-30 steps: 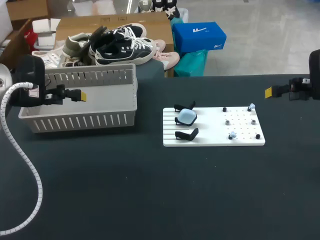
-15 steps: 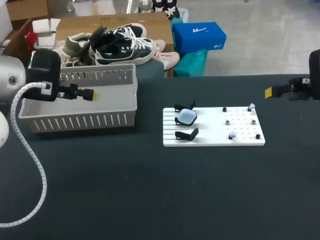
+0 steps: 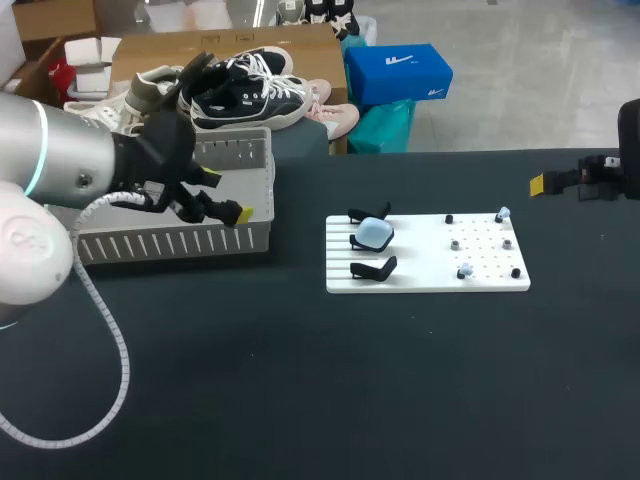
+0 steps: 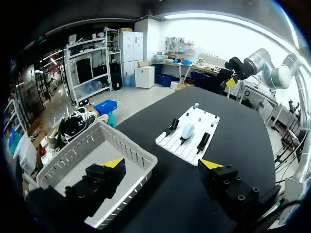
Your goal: Pick up each earbud case from the left stands, insert the matching earbuds, close the lid, and place the case in the box.
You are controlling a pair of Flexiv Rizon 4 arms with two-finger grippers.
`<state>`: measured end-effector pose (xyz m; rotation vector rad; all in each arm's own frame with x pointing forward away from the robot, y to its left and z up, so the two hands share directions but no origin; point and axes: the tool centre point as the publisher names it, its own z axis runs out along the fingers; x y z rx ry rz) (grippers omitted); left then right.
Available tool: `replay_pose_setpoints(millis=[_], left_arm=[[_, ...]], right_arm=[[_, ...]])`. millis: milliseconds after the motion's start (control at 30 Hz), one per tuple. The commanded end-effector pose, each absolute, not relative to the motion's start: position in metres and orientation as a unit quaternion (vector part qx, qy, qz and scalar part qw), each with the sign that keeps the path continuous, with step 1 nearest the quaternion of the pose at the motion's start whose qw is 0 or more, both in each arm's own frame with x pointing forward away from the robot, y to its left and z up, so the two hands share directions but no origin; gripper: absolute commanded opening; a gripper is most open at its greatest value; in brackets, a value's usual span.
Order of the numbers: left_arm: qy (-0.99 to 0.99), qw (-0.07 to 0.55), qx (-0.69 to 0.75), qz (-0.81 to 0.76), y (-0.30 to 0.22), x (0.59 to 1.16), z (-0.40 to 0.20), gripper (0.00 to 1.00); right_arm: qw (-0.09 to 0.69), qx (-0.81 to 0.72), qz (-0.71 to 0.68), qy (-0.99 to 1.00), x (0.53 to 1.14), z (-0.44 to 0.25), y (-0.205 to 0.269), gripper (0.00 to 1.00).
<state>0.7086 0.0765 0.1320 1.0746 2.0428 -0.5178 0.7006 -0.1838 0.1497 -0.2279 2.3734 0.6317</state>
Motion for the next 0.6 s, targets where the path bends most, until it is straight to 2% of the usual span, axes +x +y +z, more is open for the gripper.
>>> replay_pose_setpoints(millis=[33,167,600], left_arm=[[0.776,0.370,0.463,-0.216,0.060,0.724,0.117,1.00],[0.766,0.352,0.495,-0.212,0.046,0.730,0.107,1.00],[0.713,0.347,0.562,-0.236,0.010,0.742,0.090,1.00]], right_arm=[[0.331,-0.088,0.243,0.908,0.701,0.150,-0.184,1.00],[0.331,-0.088,0.243,0.908,0.701,0.150,-0.184,1.00],[0.331,-0.088,0.243,0.908,0.701,0.150,-0.184,1.00]])
